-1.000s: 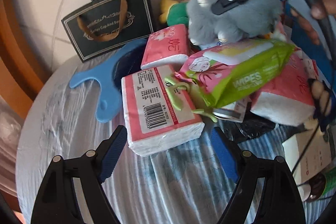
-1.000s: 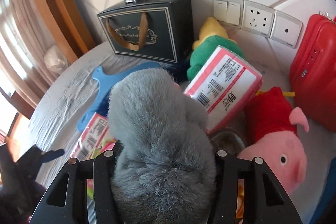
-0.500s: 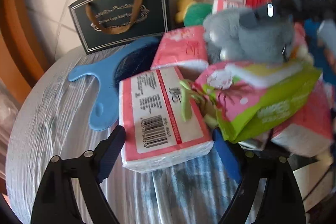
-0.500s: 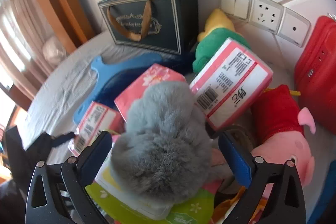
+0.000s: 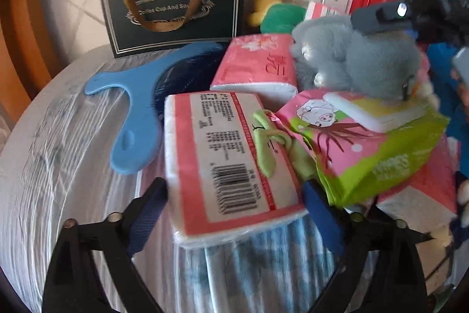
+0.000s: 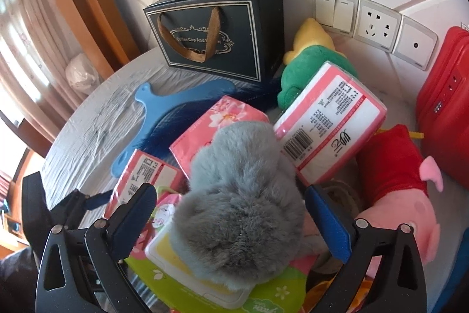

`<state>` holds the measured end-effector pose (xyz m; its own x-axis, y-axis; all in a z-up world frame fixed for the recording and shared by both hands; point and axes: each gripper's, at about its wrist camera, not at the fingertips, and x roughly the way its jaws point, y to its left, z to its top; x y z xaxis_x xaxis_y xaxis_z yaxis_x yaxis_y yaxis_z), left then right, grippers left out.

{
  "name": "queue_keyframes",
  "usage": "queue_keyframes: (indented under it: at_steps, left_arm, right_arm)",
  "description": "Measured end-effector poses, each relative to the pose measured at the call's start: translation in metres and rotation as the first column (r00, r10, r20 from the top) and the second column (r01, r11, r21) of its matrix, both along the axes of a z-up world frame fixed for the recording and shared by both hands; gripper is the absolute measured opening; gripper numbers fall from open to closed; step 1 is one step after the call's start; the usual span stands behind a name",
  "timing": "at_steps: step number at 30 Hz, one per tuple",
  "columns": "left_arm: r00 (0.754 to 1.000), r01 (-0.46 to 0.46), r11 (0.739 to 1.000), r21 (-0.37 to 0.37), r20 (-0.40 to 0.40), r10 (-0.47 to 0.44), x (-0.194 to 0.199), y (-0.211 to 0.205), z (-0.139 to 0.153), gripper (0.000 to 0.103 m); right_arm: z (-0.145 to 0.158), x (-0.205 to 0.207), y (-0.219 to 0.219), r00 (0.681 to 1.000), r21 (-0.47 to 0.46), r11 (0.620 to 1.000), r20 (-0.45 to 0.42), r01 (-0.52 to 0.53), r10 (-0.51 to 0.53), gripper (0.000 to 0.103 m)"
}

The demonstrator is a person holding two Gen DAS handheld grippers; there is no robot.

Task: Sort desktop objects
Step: 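Grasp the grey plush toy with the right tool while the left tool grasps a red-white tissue pack, then carry the grey plush into the blue crate while the left tool drops the tissue pack in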

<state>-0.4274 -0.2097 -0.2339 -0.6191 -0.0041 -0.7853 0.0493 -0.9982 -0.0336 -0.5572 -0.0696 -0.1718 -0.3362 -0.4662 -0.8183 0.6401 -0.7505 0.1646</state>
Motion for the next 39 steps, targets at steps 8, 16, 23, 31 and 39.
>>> queue_keyframes:
  at_steps: [8, 16, 23, 31, 39]
  left_arm:
    - [0.997, 0.024, 0.992, -0.124, 0.077, -0.015, -0.009, 0.004, -0.014, 0.093]
    - [0.997, 0.024, 0.990, -0.137, 0.070, -0.015, -0.003, 0.006, -0.013, 0.092]
    - [0.998, 0.021, 0.992, -0.124, 0.062, -0.014, 0.013, 0.000, -0.010, 0.089]
    - [1.000, -0.001, 0.983, -0.182, -0.004, 0.000, 0.074, -0.005, 0.025, 0.088]
    - [0.983, 0.033, 0.968, -0.248, -0.167, -0.076, 0.135, 0.018, 0.106, 0.088]
  right_arm:
    - [-0.004, -0.009, 0.003, 0.999, 0.030, 1.000, 0.040, -0.006, 0.005, 0.103]
    - [-0.033, -0.034, -0.035, 0.997, 0.238, 0.969, 0.066, -0.061, 0.046, 0.103]
    - [-0.051, -0.015, -0.057, 0.985, 0.431, 0.895, -0.068, -0.115, 0.159, 0.033]
    - [0.017, 0.029, 0.024, 0.995, 0.083, 0.996, -0.100, 0.028, -0.020, 0.032]
    - [0.077, 0.101, 0.091, 0.989, -0.228, 0.964, -0.022, 0.138, -0.147, 0.030]
